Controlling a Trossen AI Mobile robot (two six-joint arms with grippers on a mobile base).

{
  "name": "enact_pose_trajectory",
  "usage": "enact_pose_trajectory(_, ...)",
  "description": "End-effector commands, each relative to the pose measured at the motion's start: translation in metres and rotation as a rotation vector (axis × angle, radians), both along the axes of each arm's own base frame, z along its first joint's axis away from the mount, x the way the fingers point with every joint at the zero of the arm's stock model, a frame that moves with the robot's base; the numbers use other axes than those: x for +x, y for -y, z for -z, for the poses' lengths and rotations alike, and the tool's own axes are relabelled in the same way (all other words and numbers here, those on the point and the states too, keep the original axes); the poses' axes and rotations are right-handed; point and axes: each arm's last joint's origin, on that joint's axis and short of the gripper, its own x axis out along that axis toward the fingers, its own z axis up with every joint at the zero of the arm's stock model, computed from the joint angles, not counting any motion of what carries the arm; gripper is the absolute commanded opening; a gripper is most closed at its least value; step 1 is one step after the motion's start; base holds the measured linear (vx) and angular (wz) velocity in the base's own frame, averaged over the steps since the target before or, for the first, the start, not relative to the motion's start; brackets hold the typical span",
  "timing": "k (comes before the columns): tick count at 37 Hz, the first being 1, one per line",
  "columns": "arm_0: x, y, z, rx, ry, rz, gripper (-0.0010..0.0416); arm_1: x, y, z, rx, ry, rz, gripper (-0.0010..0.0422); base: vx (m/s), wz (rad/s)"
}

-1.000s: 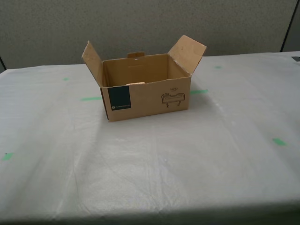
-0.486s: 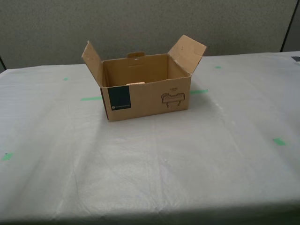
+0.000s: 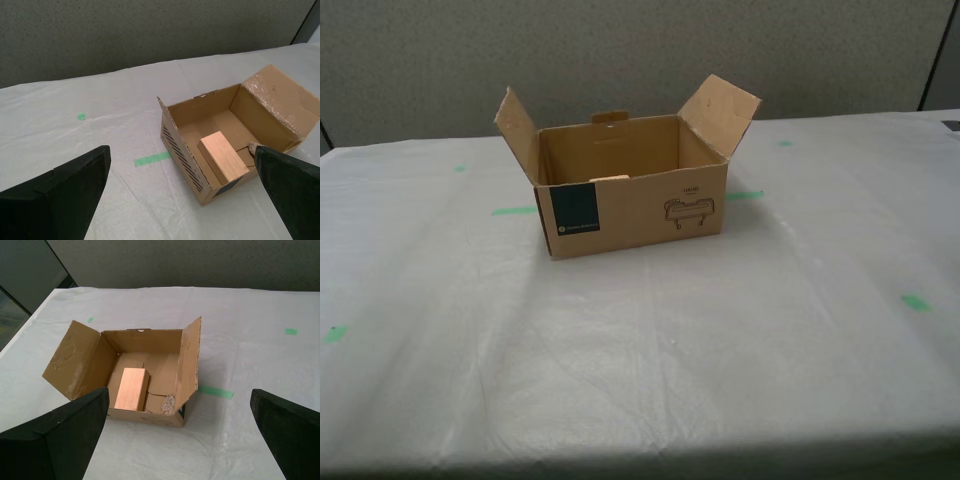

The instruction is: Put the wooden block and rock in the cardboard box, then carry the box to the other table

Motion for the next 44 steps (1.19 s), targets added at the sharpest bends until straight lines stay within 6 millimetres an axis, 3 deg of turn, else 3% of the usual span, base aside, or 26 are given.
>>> enact_pose_trajectory(1,0.0001,0.0001,-0.0004,0.000,0.004,0.002,0.0393,0.0000,0.0000,-0.0003,0.001,0.002,-0.001,0.0394,0.000,0.000)
enact_pose_trajectory(44,0.0001,0.0001,-0.0004,0.000,0.003,0.002,0.0393,0.0000,0.0000,-0.0003,0.001,0.002,-0.001,0.0394,0.000,0.000)
